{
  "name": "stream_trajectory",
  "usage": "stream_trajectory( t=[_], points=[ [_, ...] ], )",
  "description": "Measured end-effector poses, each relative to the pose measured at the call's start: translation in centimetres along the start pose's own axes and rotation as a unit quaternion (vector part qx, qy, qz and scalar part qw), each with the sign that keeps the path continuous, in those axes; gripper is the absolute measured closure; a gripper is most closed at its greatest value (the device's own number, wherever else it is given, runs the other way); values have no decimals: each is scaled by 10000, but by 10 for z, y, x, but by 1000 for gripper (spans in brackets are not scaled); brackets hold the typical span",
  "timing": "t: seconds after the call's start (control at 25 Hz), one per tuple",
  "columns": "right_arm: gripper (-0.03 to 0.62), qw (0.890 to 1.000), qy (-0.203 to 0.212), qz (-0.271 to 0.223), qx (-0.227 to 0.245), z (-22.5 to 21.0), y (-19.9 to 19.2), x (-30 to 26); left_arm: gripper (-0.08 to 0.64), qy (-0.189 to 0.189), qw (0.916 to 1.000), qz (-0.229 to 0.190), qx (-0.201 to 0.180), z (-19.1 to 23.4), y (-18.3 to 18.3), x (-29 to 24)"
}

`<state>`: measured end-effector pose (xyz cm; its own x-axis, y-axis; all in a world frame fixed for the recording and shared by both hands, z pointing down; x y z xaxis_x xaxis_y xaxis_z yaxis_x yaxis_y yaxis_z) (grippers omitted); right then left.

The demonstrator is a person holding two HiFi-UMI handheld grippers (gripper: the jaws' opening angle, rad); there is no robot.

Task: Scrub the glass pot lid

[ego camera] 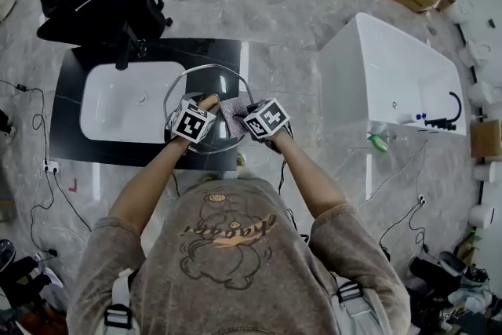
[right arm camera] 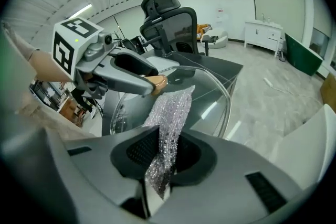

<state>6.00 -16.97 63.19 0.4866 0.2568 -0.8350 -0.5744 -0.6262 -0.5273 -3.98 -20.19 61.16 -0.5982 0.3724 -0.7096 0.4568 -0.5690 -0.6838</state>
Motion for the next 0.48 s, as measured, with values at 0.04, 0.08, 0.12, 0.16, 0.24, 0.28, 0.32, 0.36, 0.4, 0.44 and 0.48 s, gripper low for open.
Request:
stream_trajectory(
  t=[0.04,0.08,0.12,0.16,0.24,0.28,0.32,0.36,0.4,0.44,0.48],
  points=[
    [512,10000,-59,35,-40,3,-1,0,355,-25,10000,54,-3,-1,0,1],
    [512,9998,-145,78,-72,6,-2,1,356,-46,9999,111,-11,-2,0,2],
    [512,9996,-256,116,-77,9,-3,2,357,-56,9999,150,-28,-2,0,2],
    [512,9992,-369,148,-52,12,-2,3,359,-57,9998,167,-44,-1,0,1],
    [512,9986,-480,208,14,21,-2,4,360,-71,9998,174,-44,-2,0,0],
    [512,9986,-472,233,18,27,-3,3,360,-90,9998,175,-30,-2,1,0],
    [512,9987,-456,247,9,33,-3,2,360,-115,9998,184,-6,-3,2,0],
    [512,9987,-453,250,2,38,-3,0,360,-140,9997,196,24,-4,2,1],
    [512,9986,-460,247,0,42,-3,-1,360,-161,9996,207,56,-4,3,1],
    [512,9986,-464,247,-6,44,-2,-2,360,-183,9995,233,93,-4,4,1],
    [512,9986,-456,257,-20,47,0,-4,360,-213,9993,281,135,-3,5,1]
  ],
)
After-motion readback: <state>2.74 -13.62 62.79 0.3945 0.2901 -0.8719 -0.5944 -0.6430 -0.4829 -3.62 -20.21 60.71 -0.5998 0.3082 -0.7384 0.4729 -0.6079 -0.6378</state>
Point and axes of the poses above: the fingertips, and each gripper's own axes: x backward along the fingers, z to its left, y out of its top, the point moved 3 cm from there along x, backward along the fingers, and after that the axes turned 10 degrees about -y, right-handed, at the moved point
